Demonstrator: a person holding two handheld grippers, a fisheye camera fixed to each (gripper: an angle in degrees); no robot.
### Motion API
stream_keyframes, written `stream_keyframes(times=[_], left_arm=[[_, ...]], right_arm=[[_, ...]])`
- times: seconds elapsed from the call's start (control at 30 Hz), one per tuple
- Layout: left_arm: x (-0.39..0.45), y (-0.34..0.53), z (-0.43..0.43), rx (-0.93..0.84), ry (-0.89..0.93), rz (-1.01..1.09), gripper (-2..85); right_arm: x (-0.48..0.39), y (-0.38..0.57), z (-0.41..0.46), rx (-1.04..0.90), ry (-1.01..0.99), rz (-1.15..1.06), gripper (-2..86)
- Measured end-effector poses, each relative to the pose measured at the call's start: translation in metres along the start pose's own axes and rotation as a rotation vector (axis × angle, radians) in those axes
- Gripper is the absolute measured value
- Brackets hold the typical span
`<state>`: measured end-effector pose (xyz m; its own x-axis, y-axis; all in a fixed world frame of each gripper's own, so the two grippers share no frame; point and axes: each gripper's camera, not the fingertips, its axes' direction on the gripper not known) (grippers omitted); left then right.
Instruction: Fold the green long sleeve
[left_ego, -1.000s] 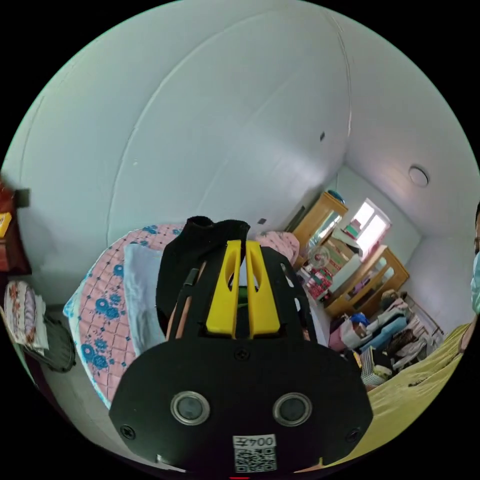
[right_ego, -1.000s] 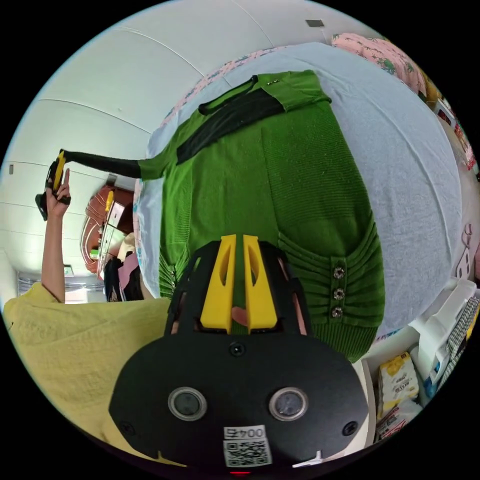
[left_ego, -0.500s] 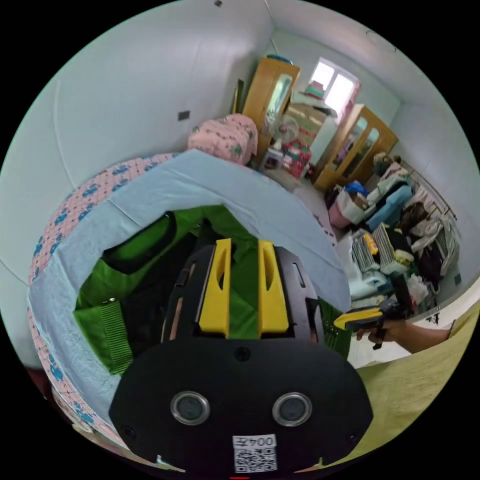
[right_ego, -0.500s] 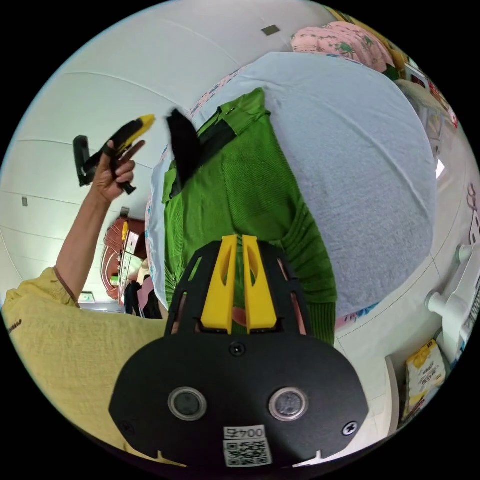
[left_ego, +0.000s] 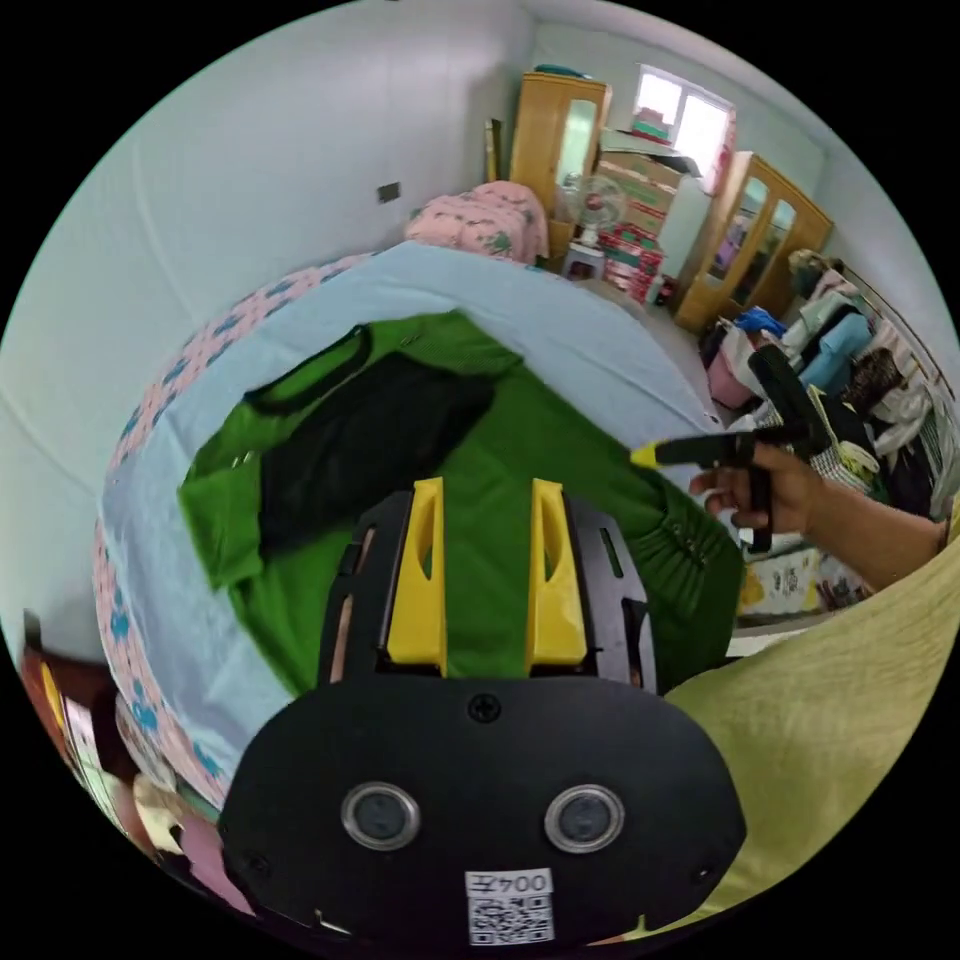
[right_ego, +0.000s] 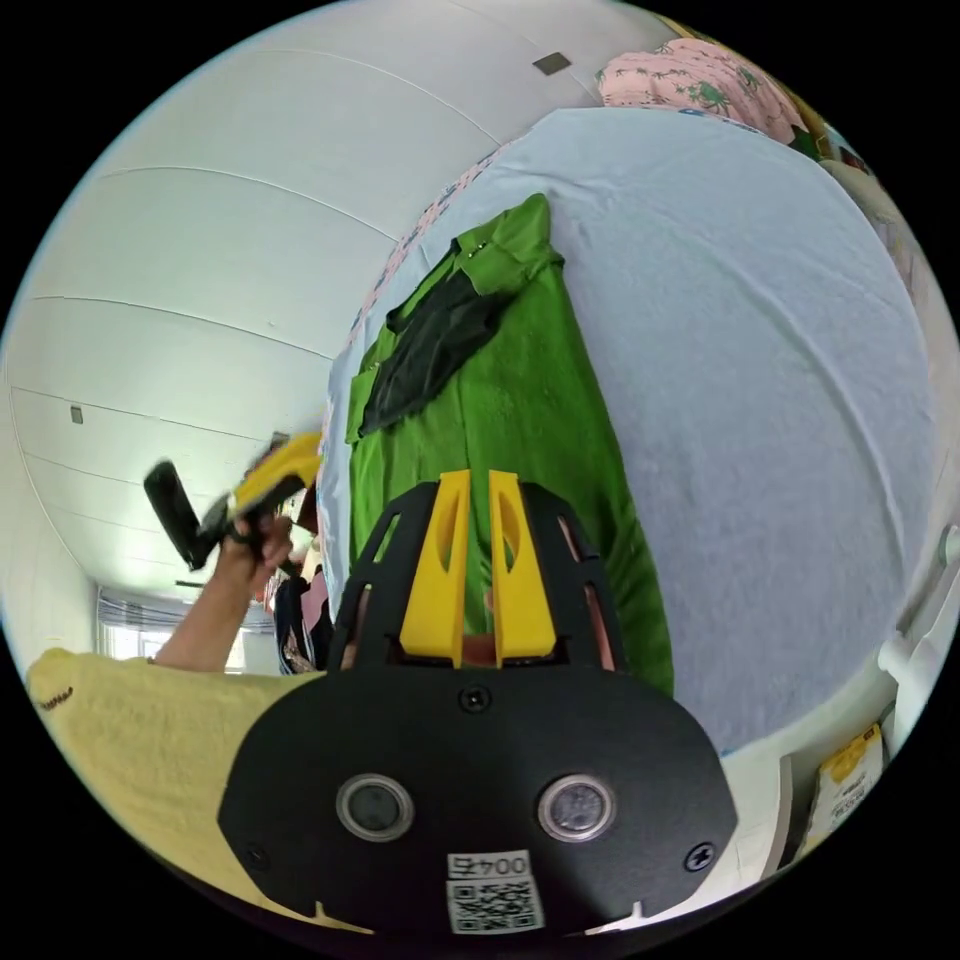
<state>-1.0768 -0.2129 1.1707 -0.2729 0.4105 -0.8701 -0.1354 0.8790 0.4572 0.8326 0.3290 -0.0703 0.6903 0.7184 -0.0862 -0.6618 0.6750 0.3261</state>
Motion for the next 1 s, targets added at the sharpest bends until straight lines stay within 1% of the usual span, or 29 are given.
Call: stream_keyframes(times=[0.07, 0.17, 0.23, 0.37, 0.5, 0.6, 0.73, 0.83, 1.0], left_arm=[[-0.028, 0.038, 0.002, -0.048, -0.024, -0.14, 11.8], [-0.056, 0.077, -0.003, -0.069, -0.053, -0.281, 11.5], [-0.066, 0.096, -0.008, -0.058, -0.074, -0.339, 11.2], [-0.083, 0.124, -0.006, -0.039, -0.105, -0.399, 10.7], [-0.099, 0.132, 0.006, -0.037, -0.116, -0.419, 10.7], [-0.12, 0.123, 0.017, -0.014, -0.122, -0.404, 10.6], [-0.161, 0.085, 0.038, 0.004, -0.187, -0.299, 10.7], [-0.202, 0.051, 0.064, -0.029, -0.233, -0.243, 11.5], [-0.263, 0.006, 0.109, -0.099, -0.292, -0.234, 11.7]], right_arm=[[0.0, -0.037, 0.016, 0.005, -0.027, 0.005, 5.2], [-0.006, -0.084, 0.041, 0.031, -0.033, -0.005, 6.1], [-0.012, -0.112, 0.06, 0.018, 0.0, -0.009, 6.7], [-0.019, -0.165, 0.093, 0.022, 0.087, 0.069, 7.5], [-0.032, -0.191, 0.11, 0.047, 0.102, 0.118, 8.0], [-0.044, -0.206, 0.133, 0.004, 0.179, 0.115, 7.2], [-0.058, -0.207, 0.158, -0.023, 0.263, 0.136, 2.8], [-0.072, -0.199, 0.168, -0.002, 0.299, 0.123, 0.7], [-0.104, -0.18, 0.169, 0.079, 0.362, 0.078, -0.4]])
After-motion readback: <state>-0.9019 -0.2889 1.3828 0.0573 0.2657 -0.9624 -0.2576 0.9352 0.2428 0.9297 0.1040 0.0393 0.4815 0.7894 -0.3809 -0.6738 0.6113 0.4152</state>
